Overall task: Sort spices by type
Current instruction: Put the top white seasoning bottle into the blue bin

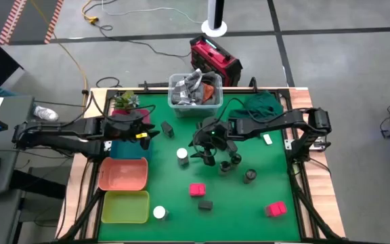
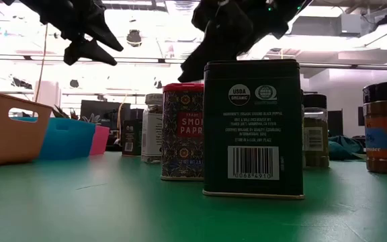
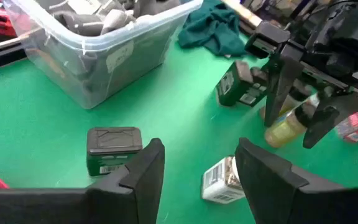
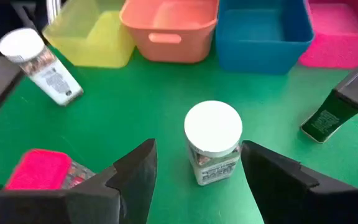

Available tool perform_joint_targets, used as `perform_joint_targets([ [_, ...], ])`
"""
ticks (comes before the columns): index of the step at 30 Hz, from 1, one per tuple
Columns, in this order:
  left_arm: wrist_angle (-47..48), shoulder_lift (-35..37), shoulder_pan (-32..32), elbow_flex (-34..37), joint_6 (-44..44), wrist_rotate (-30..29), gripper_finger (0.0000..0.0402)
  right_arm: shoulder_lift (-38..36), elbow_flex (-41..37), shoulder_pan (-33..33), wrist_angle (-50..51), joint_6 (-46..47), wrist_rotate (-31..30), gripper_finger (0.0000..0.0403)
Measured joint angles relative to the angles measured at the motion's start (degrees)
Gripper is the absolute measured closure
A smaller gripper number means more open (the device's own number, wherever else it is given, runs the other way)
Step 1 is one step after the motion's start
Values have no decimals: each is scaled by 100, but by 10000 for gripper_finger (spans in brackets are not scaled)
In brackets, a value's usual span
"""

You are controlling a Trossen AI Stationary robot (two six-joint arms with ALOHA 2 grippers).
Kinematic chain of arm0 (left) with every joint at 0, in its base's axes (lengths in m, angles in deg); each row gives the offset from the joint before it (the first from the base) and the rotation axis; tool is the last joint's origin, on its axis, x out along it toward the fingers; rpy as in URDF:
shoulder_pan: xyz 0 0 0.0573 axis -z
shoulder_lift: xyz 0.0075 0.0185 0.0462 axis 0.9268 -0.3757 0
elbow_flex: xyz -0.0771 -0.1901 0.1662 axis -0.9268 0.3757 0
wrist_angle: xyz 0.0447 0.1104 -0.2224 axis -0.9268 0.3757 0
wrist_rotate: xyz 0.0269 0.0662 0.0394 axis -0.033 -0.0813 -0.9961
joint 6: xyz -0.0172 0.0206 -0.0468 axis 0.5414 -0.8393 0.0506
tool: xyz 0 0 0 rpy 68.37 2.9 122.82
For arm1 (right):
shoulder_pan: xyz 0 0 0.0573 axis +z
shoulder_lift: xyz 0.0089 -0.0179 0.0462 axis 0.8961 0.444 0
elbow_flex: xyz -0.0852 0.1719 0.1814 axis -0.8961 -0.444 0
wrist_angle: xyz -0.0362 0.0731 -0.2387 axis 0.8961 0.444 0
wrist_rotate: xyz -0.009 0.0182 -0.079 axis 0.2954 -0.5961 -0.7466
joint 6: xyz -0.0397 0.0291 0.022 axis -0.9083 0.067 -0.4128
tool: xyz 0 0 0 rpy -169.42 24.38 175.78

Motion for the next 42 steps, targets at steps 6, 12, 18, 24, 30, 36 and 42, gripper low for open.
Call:
perform_joint_targets([
  [6,22,-139,2,2,95,2,182,199,0,44,-30,-243,-10,142],
  [12,55,-113,2,2,247,11,181,195,0,57,-51,-259,-17,142],
  [18,170,-113,2,4,597,-21,182,195,0,52,-205,-313,-47,142],
  [24,168,-113,2,4,748,-32,182,195,0,52,-646,-319,-172,142],
  [30,166,-113,2,4,767,-44,182,195,0,44,-718,-319,-218,142],
  [36,159,-113,0,7,767,-46,182,195,0,46,-880,-303,-295,142],
  [42,153,-113,0,7,767,-48,182,339,2,35,-1222,-233,-342,142],
])
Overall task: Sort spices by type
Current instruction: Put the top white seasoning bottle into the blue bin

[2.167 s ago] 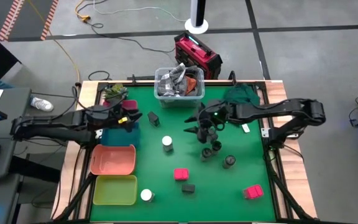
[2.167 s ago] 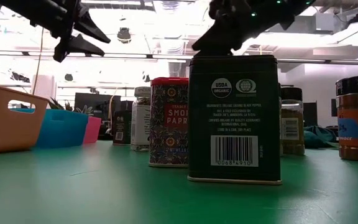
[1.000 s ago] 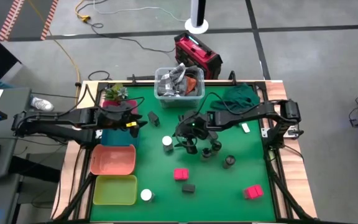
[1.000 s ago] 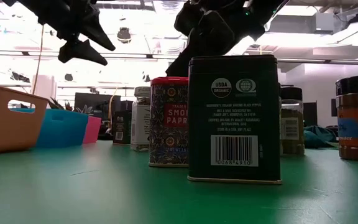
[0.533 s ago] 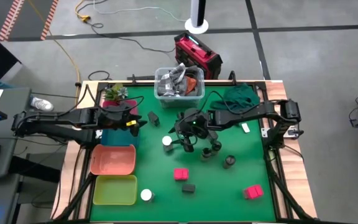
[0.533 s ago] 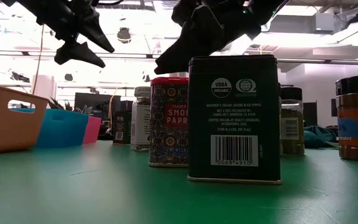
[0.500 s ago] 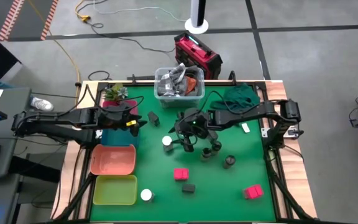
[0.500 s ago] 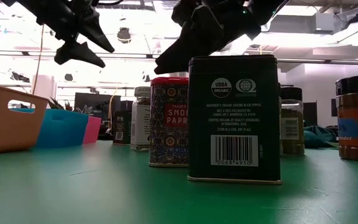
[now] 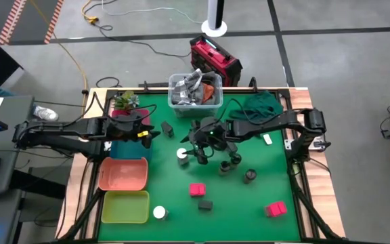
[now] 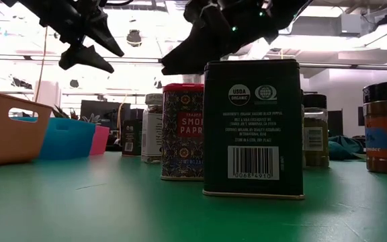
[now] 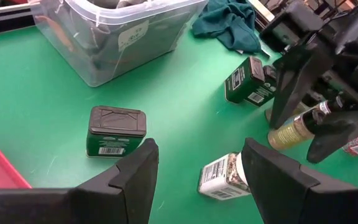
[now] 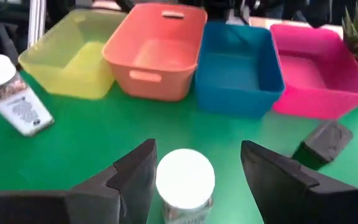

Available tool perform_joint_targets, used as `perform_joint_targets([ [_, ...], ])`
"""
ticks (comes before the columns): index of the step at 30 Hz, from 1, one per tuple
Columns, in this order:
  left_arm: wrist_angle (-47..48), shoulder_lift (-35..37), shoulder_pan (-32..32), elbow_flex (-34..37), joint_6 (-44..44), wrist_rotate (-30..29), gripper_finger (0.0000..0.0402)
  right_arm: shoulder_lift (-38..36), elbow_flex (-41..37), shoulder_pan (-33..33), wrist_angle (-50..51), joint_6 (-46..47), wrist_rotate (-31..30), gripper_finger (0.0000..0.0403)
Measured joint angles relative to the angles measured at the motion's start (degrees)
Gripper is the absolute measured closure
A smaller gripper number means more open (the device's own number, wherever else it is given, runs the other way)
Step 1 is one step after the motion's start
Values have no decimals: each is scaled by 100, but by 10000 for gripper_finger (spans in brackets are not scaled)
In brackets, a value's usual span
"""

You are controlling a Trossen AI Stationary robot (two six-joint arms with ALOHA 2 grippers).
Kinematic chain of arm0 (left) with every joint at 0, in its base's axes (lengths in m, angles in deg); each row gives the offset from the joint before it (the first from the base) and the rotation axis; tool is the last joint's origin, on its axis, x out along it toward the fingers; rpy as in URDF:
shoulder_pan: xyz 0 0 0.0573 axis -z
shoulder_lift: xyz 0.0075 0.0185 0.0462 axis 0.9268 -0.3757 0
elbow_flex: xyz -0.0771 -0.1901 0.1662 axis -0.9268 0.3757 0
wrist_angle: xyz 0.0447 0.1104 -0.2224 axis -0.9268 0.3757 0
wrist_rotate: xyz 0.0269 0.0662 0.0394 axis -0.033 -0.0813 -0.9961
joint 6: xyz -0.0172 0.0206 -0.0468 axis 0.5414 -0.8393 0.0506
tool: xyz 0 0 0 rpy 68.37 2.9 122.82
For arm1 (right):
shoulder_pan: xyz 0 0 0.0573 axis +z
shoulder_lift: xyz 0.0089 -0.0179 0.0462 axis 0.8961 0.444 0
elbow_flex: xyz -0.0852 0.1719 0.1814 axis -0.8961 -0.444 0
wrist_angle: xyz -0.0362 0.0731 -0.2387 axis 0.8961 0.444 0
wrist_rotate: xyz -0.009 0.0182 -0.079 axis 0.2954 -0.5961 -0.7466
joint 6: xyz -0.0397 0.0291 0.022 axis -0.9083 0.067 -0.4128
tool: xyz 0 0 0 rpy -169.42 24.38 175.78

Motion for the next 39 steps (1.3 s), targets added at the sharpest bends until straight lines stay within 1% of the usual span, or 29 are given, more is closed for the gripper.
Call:
perform_joint_targets([
  [4,-8,9,0,0,76,-2,182,230,-9,-3,-332,258,-7,142],
  [8,-2,25,0,2,215,-2,182,225,13,64,-408,288,-20,142],
  [12,0,31,0,4,238,-4,182,222,13,69,-332,253,-15,142],
  [17,1,32,0,4,238,-42,182,222,13,54,-122,-5,-22,142],
  [22,3,31,-1,4,198,-65,182,222,13,-27,40,153,2,139],
  [25,7,31,-1,4,175,-118,182,222,13,-73,97,276,2,123],
  [30,9,31,-1,4,8,-125,182,222,13,-39,104,276,4,74],
  [34,9,31,-2,4,-20,-125,182,222,13,59,92,-116,0,38],
  [37,9,31,-2,4,-21,-144,182,222,13,112,-11,-477,-112,27],
  [39,10,31,-1,4,-24,-218,182,300,13,113,-155,-517,-147,26],
])
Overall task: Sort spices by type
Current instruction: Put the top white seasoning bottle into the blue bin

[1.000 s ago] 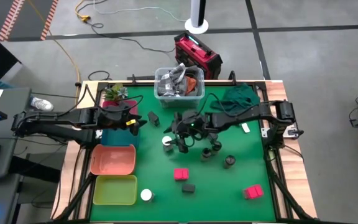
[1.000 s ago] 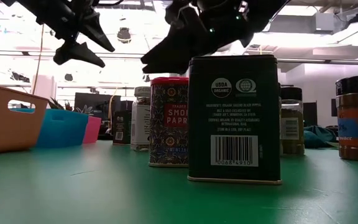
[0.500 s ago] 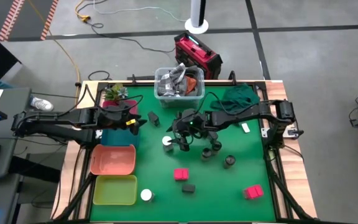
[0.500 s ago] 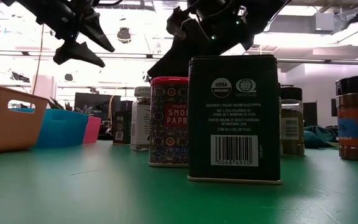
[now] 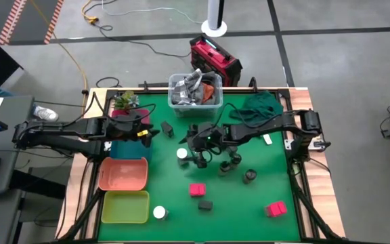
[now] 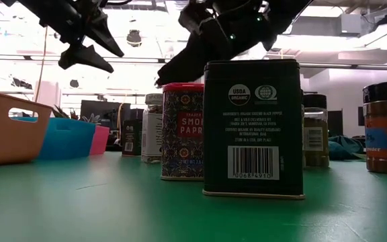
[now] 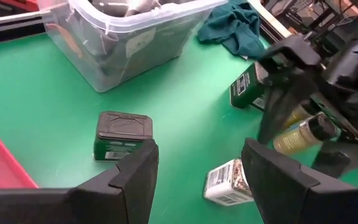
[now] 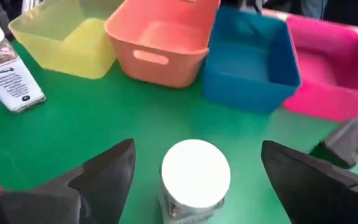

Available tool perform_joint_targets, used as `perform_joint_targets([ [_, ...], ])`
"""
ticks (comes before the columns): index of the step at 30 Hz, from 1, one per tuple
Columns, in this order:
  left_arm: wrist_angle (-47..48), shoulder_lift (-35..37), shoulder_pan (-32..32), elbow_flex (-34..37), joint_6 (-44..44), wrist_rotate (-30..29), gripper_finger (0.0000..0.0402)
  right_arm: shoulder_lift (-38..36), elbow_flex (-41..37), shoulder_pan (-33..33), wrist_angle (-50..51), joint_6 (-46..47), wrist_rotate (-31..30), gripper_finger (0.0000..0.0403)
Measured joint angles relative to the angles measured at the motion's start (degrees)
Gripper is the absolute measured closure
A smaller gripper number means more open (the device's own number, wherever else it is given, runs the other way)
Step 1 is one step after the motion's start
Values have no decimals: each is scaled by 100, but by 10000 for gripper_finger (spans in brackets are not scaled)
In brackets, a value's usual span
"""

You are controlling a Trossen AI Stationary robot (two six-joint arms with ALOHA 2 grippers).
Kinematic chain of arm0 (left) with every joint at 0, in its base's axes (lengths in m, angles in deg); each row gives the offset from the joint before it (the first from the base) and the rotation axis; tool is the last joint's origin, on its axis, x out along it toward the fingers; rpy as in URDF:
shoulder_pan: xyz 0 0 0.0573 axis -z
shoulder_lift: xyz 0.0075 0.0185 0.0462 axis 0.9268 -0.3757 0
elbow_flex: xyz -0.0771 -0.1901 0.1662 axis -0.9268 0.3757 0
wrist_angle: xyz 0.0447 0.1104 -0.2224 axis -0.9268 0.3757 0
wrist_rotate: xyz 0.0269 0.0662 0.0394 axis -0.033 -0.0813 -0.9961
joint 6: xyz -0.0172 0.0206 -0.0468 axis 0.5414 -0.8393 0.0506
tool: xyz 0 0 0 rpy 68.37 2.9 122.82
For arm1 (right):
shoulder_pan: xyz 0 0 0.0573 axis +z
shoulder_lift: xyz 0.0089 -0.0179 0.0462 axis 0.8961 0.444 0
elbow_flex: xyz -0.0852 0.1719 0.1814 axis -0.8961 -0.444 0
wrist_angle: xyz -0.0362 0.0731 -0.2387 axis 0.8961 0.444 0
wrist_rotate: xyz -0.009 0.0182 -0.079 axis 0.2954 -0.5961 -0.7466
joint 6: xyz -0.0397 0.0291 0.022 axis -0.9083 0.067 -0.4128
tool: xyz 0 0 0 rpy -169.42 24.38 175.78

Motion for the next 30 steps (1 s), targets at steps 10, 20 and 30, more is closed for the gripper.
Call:
perform_joint_targets([
  [10,60,0,1,-1,-32,-118,182,569,79,24,-326,166,-19,26],
  [20,125,-2,2,-1,-15,-115,182,684,72,-62,-276,262,3,45],
  [30,125,-2,3,-2,-63,-110,182,681,72,-38,-305,302,26,126],
])
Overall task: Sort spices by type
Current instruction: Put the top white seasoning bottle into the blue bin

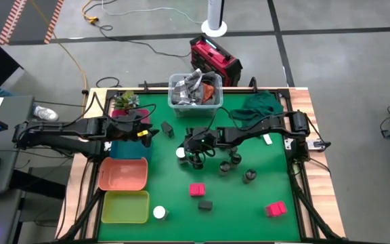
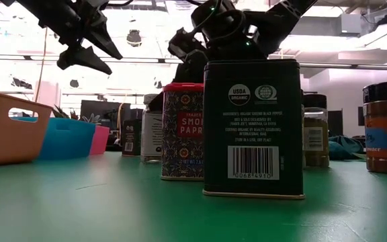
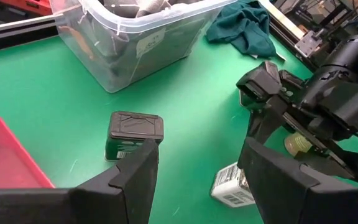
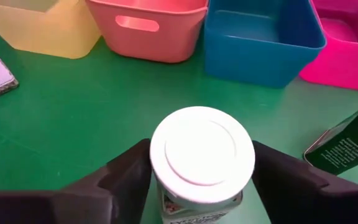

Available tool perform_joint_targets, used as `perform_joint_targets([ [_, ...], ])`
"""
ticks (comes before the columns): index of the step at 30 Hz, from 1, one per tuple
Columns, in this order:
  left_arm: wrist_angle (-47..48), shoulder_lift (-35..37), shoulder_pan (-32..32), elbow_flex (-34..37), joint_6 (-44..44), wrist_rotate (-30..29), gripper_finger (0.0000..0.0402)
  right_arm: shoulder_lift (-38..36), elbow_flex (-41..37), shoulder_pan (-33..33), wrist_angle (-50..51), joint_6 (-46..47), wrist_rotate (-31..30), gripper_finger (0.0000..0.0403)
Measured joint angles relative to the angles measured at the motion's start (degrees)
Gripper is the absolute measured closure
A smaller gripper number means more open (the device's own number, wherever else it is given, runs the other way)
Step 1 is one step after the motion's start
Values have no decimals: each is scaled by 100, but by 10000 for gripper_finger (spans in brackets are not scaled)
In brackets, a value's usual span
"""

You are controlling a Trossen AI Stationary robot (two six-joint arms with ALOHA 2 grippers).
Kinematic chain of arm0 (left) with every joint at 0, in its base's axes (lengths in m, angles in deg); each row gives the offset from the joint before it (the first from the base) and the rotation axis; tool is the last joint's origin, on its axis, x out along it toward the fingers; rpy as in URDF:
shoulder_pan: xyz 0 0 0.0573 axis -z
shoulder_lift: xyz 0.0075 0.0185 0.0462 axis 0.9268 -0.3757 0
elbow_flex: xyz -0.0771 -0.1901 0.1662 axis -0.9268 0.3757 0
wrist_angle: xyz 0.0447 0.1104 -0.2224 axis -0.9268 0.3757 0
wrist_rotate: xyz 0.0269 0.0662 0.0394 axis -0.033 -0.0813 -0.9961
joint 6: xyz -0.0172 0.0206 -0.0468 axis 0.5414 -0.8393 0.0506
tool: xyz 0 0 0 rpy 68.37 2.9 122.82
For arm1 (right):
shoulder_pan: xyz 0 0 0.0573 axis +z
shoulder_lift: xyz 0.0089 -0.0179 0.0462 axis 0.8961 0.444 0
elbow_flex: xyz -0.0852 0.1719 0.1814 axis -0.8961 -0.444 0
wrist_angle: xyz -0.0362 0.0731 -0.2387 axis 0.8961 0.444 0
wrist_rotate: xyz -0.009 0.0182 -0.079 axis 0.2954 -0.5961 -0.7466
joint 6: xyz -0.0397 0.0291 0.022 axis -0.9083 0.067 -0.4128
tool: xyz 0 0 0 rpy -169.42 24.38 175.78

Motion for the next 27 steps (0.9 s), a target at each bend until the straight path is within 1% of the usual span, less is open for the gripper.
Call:
perform_joint_targets([
  [9,0,3,0,0,-2,3,182,0,0,1,0,2,5,172],
  [12,5,47,0,0,-18,7,182,-23,0,1,10,2,3,175],
  [15,-10,142,0,0,-71,-46,182,-60,26,-2,37,0,2,169],
  [18,-4,274,-2,0,-83,-208,182,-87,243,-32,144,1,2,168],
  [27,-24,874,-4,0,-112,-828,182,-99,1220,-68,344,-39,-4,171],
])
